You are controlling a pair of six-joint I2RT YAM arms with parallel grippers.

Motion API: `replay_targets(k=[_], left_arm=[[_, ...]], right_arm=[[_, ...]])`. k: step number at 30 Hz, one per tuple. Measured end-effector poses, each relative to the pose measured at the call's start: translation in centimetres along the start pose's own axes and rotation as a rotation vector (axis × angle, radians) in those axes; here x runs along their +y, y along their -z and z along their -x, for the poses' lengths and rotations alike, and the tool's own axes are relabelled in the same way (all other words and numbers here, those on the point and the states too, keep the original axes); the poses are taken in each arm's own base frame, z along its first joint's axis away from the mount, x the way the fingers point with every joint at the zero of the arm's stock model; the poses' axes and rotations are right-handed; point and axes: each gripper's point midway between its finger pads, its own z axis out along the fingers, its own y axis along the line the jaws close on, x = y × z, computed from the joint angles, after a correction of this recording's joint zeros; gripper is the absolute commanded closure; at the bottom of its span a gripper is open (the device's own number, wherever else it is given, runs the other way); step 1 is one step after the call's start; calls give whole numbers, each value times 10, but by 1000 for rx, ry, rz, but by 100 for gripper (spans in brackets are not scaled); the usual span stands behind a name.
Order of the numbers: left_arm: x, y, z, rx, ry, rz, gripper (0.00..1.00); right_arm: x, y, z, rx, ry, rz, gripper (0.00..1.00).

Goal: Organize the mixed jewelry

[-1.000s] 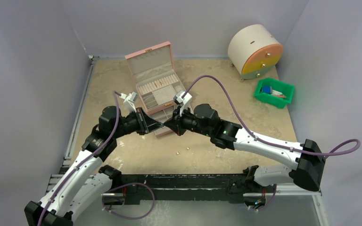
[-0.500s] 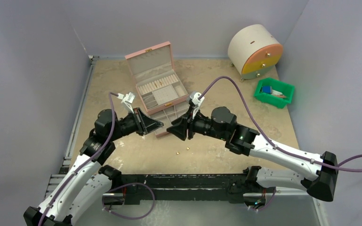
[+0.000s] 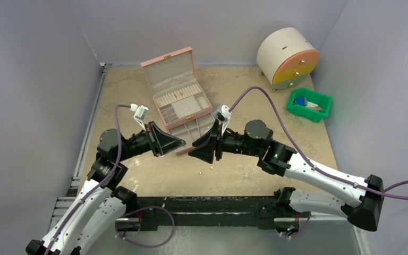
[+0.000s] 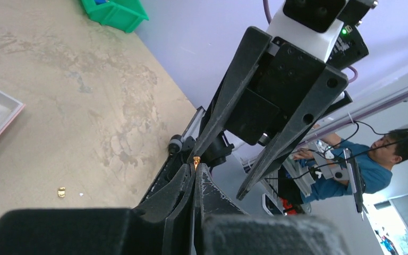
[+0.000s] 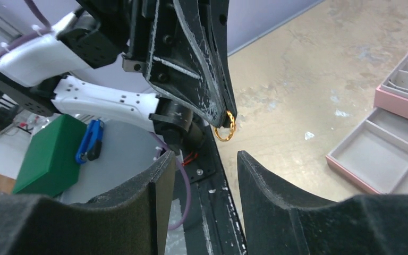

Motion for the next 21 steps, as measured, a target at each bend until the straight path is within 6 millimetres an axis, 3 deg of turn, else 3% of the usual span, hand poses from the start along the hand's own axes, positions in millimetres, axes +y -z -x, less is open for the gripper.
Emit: replay_targets(k=[10,21], left_arm=[[-11,5,-6,31,-15,-44,100],[-17,7,-6,35,-28,-64,100]], right_arm=[[20,2,12,-25,-39,118,51],[22,-6,11,-15,-84,163,54]])
